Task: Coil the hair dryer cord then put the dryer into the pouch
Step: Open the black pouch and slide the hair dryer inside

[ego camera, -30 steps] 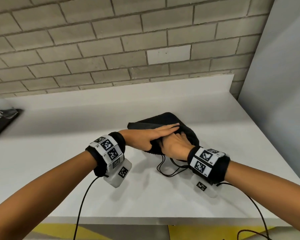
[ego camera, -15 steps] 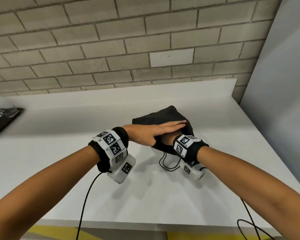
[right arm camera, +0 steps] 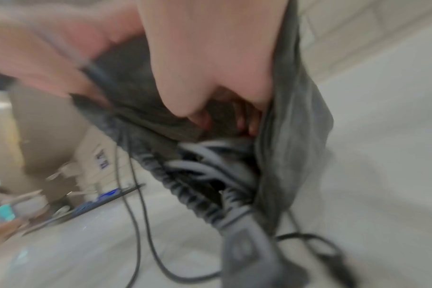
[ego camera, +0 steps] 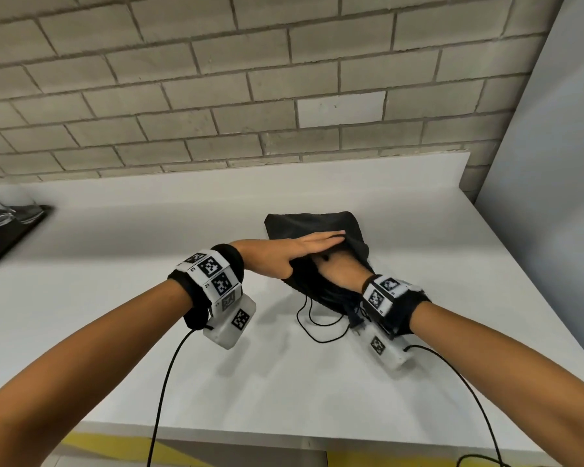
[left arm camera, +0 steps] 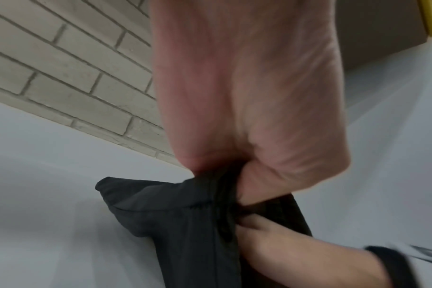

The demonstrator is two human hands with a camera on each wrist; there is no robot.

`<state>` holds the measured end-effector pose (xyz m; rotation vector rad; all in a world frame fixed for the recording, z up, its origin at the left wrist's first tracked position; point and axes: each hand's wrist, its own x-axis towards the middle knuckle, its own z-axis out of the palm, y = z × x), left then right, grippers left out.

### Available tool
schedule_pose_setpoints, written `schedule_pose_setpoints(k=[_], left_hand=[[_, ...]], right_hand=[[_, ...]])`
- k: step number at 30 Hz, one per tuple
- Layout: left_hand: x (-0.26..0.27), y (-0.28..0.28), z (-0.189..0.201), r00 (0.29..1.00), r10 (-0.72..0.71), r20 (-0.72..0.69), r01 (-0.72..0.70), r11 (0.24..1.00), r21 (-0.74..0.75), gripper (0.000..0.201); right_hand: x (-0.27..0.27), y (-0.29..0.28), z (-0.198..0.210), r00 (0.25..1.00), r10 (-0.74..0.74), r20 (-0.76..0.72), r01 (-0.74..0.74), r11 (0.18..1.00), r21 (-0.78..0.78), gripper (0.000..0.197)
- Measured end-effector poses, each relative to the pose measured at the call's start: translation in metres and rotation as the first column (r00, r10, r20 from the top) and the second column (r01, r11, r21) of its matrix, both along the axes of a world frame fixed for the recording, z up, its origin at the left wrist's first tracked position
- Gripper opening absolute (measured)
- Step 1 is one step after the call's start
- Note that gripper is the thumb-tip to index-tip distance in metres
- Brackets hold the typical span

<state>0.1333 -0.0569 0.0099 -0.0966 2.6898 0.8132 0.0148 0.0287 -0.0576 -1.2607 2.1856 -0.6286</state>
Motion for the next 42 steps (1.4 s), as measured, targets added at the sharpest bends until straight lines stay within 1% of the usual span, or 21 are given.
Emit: schedule_pose_setpoints(k=[1, 2, 4, 6, 9, 12, 14, 15, 16, 18, 19, 21, 22, 25, 28, 30, 33, 35, 37, 40, 42], left_hand=[[0.000, -0.002, -0.001, 1.000, 0.004, 0.000, -0.004, 1.000, -0.001, 0.108], [0.001, -0.003, -0.002, 1.000, 0.006, 0.000, -0.006, 1.000, -0.004, 0.109], [0.000, -0.007, -0.003, 1.000, 0.011, 0.013, -0.011, 1.000, -0.013, 0.109], [0.000, -0.010, -0.003, 1.000, 0.014, 0.020, -0.014, 1.000, -0.013, 0.108], [0.002, -0.011, -0.004, 0.999, 0.022, 0.025, -0.022, 1.000, -0.009, 0.107], [0.005, -0.009, -0.004, 0.998, 0.021, 0.052, -0.021, 1.000, -0.006, 0.107], [0.007, -0.008, -0.004, 0.998, 0.028, 0.064, -0.027, 1.000, -0.013, 0.106], [0.009, -0.008, -0.005, 0.997, 0.032, 0.069, -0.032, 0.999, -0.011, 0.105], [0.009, -0.009, -0.006, 0.997, 0.033, 0.073, -0.033, 0.999, -0.009, 0.104], [0.010, -0.009, -0.008, 0.997, 0.031, 0.076, -0.030, 0.999, -0.010, 0.103], [0.011, -0.008, -0.009, 0.996, 0.032, 0.079, -0.031, 0.999, -0.012, 0.101], [0.009, -0.006, -0.011, 0.997, 0.032, 0.075, -0.030, 0.999, -0.016, 0.094], [0.008, -0.004, -0.011, 0.997, 0.029, 0.069, -0.028, 0.999, -0.019, 0.090], [0.005, -0.002, -0.012, 0.998, 0.028, 0.063, -0.026, 0.999, -0.030, 0.089], [0.005, -0.006, -0.008, 0.997, 0.038, 0.062, -0.036, 0.999, -0.031, 0.095], [0.007, -0.009, -0.006, 0.997, 0.041, 0.064, -0.038, 0.999, -0.038, 0.100], [0.011, -0.013, -0.004, 0.997, 0.055, 0.048, -0.053, 0.998, -0.041, 0.102], [0.014, -0.015, -0.004, 0.997, 0.066, 0.041, -0.064, 0.997, -0.042, 0.101], [0.015, -0.016, -0.005, 0.996, 0.065, 0.053, -0.063, 0.997, -0.046, 0.100], [0.011, -0.011, -0.011, 0.998, 0.035, 0.054, -0.033, 0.999, -0.042, 0.100], [0.006, -0.008, -0.014, 0.999, 0.014, 0.052, -0.012, 0.999, -0.043, 0.101]], right_hand=[[-0.009, 0.011, -0.009, 0.999, 0.032, -0.011, -0.033, 0.998, -0.046, 0.048], [-0.014, 0.019, -0.016, 0.996, 0.070, -0.063, -0.071, 0.997, -0.015, 0.054], [-0.010, 0.031, -0.025, 0.973, 0.180, -0.145, -0.159, 0.976, 0.148, 0.061], [-0.007, 0.042, -0.031, 0.961, 0.261, -0.090, -0.232, 0.941, 0.245, 0.059], [-0.015, 0.046, -0.036, 0.954, 0.301, -0.001, -0.295, 0.933, 0.206, 0.056], [-0.025, 0.049, -0.032, 0.927, 0.367, 0.076, -0.375, 0.903, 0.208, 0.077], [-0.035, 0.052, -0.032, 0.881, 0.473, 0.013, -0.459, 0.848, 0.264, 0.084], [-0.040, 0.053, -0.035, 0.858, 0.512, -0.045, -0.483, 0.833, 0.271, 0.077], [-0.043, 0.053, -0.038, 0.855, 0.511, -0.092, -0.478, 0.844, 0.244, 0.065], [-0.047, 0.053, -0.038, 0.881, 0.454, -0.134, -0.445, 0.891, 0.088, 0.043], [-0.047, 0.052, -0.035, 0.893, 0.431, -0.127, -0.434, 0.901, 0.002, 0.038], [-0.051, 0.049, -0.025, 0.902, 0.422, -0.094, -0.430, 0.898, -0.088, 0.038], [-0.053, 0.048, -0.019, 0.894, 0.439, -0.088, -0.445, 0.894, -0.062, 0.041], [-0.056, 0.046, -0.001, 0.869, 0.490, -0.070, -0.480, 0.869, 0.120, 0.047], [-0.053, 0.045, 0.007, 0.877, 0.481, -0.023, -0.471, 0.867, 0.163, 0.047], [-0.050, 0.043, 0.003, 0.887, 0.463, -0.009, -0.457, 0.879, 0.137, 0.044], [-0.045, 0.044, -0.007, 0.929, 0.368, -0.030, -0.365, 0.928, 0.078, 0.035], [-0.044, 0.047, -0.013, 0.948, 0.316, -0.047, -0.317, 0.949, -0.007, 0.021], [-0.043, 0.050, -0.017, 0.950, 0.313, -0.017, -0.312, 0.940, -0.135, 0.005], [-0.041, 0.051, -0.017, 0.939, 0.345, -0.013, -0.338, 0.912, -0.234, 0.020], [-0.038, 0.049, -0.013, 0.938, 0.348, -0.010, -0.344, 0.922, -0.178, 0.030]])
